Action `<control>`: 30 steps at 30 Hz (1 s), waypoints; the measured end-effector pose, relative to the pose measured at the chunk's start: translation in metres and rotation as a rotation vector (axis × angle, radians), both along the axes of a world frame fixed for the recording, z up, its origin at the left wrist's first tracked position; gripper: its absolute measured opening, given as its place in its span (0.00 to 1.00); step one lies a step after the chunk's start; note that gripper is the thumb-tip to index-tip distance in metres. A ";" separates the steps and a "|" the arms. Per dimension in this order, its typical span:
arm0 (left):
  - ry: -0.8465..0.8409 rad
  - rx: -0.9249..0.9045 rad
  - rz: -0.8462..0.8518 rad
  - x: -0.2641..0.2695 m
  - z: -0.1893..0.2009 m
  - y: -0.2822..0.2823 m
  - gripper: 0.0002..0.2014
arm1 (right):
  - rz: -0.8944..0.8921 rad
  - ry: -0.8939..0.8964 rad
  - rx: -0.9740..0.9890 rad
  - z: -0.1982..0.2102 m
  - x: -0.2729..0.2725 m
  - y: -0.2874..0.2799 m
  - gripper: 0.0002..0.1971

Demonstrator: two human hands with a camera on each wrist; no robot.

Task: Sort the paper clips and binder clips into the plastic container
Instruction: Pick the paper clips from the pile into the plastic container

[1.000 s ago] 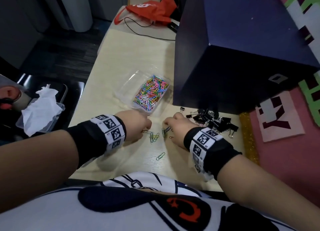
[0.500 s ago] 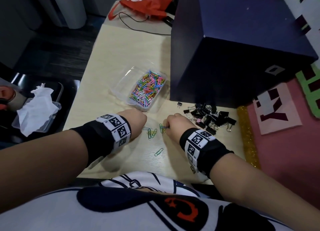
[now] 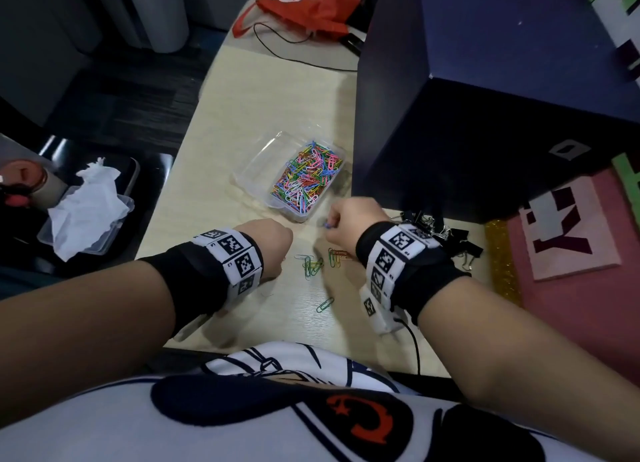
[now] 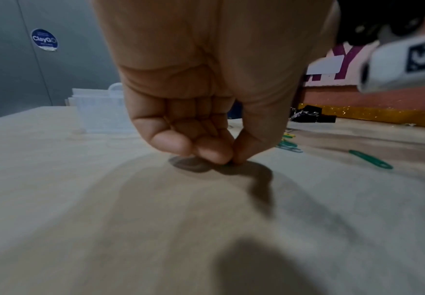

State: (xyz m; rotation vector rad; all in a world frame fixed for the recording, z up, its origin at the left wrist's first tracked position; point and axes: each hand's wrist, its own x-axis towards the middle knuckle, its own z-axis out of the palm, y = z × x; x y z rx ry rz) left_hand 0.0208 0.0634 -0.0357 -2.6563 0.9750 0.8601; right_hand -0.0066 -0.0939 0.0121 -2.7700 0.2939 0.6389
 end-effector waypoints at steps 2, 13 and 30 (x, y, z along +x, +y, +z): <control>0.007 0.004 0.000 -0.001 -0.001 0.003 0.06 | -0.093 -0.135 0.099 0.010 0.012 0.001 0.01; -0.083 0.113 -0.107 0.002 0.003 0.001 0.07 | 0.046 0.106 -0.126 0.012 0.003 -0.004 0.14; -0.086 -0.242 0.008 0.011 0.028 -0.012 0.04 | 0.083 0.101 -0.094 -0.039 -0.037 -0.008 0.14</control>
